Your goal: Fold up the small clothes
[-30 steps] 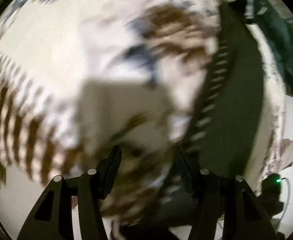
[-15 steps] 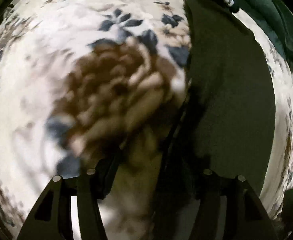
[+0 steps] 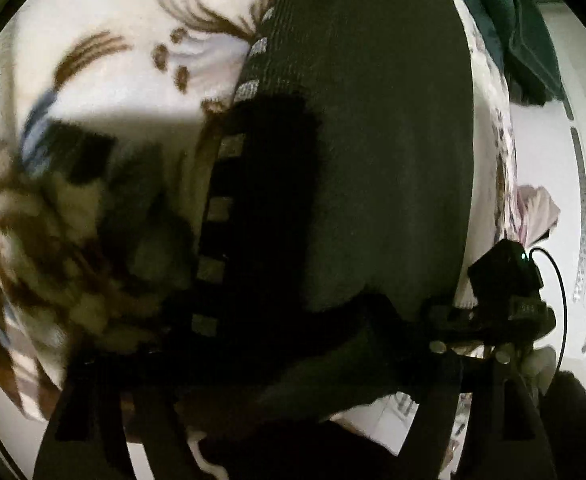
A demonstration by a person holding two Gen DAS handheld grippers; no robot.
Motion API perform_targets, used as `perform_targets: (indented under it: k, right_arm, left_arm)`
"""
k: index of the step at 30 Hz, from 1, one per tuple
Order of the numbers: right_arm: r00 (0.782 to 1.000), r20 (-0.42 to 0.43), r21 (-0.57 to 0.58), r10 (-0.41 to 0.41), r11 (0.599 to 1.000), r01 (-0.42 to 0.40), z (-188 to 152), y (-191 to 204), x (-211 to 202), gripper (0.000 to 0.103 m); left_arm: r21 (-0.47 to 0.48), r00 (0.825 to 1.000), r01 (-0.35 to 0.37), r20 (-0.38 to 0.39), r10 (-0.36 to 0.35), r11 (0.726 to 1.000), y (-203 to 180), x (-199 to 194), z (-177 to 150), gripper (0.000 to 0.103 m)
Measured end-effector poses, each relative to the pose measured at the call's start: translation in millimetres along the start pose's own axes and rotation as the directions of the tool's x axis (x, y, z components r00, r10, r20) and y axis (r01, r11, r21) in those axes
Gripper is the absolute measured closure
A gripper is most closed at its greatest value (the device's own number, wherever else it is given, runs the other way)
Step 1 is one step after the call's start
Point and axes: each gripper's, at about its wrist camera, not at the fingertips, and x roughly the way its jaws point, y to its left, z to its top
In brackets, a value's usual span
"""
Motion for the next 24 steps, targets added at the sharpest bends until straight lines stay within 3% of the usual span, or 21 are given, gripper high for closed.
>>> perform_targets:
  k: [1,2,3,7,9,11,13,14,17,19,24]
  right_arm:
    - [1.0,0.006,-0.025,-0.013,1.0,0.013,-1.8,8.2,5.5,0.067]
    - [0.999,0.002,-0.054,-0.035,0.998,0.035,-4.5,15.5,12.4,0.084]
    - [0.999,0.009,-0.066,-0.043,0.997,0.044,-10.6,16.8,21.9,0.091]
    - [0.993,0.044,-0.08,-0.106,0.991,0.11,-31.1,34.1,35.3,0.094]
    - [0.986,0.046,-0.092,-0.16,0.982,0.164,-44.6,39.8,40.2,0.094]
    - [0.982,0.046,-0.098,-0.183,0.977,0.187,-49.0,41.2,41.4,0.094]
    - [0.984,0.052,-0.088,-0.172,0.98,0.176,-44.9,43.6,43.3,0.093]
    - [0.985,0.044,-0.092,-0.168,0.981,0.171,-43.3,48.3,47.1,0.092]
    - [0.967,0.054,-0.114,-0.248,0.961,0.252,-42.3,59.2,51.3,0.076]
    - [0.964,0.074,-0.113,-0.255,0.958,0.262,-43.4,62.9,55.5,0.059]
    - [0.962,0.112,-0.073,-0.248,0.964,0.257,-46.6,65.2,53.5,0.058]
  left_arm:
    - [0.0,1.0,-0.006,0.019,0.006,1.0,0.4,-2.0,-3.4,0.032]
    - [0.005,0.999,-0.027,0.038,0.027,1.0,0.2,-4.1,-8.0,0.062]
    - [0.005,0.998,-0.033,0.049,0.033,0.999,-0.4,-7.1,-12.3,0.086]
    - [-0.012,0.997,0.001,0.075,0.0,1.0,-13.0,-5.9,-25.5,0.089]
    - [0.048,0.997,-0.028,0.067,0.025,0.998,-28.8,2.2,-32.6,0.09]
    - [0.047,0.998,-0.032,0.05,0.03,0.998,-21.7,-0.8,-36.4,0.09]
    - [0.013,0.999,-0.04,0.02,0.04,0.999,-12.8,-1.4,-33.1,0.085]
    - [-0.011,0.999,-0.044,0.007,0.044,0.999,-5.1,-5.6,-31.1,0.077]
    - [-0.072,0.999,-0.044,0.014,0.045,0.996,2.6,-15.4,-35.5,0.056]
    - [-0.101,0.999,-0.044,0.026,0.047,0.994,11.2,-23.7,-43.4,0.055]
    - [-0.112,0.996,-0.063,0.056,0.069,0.992,15.2,-23.1,-61.5,0.058]
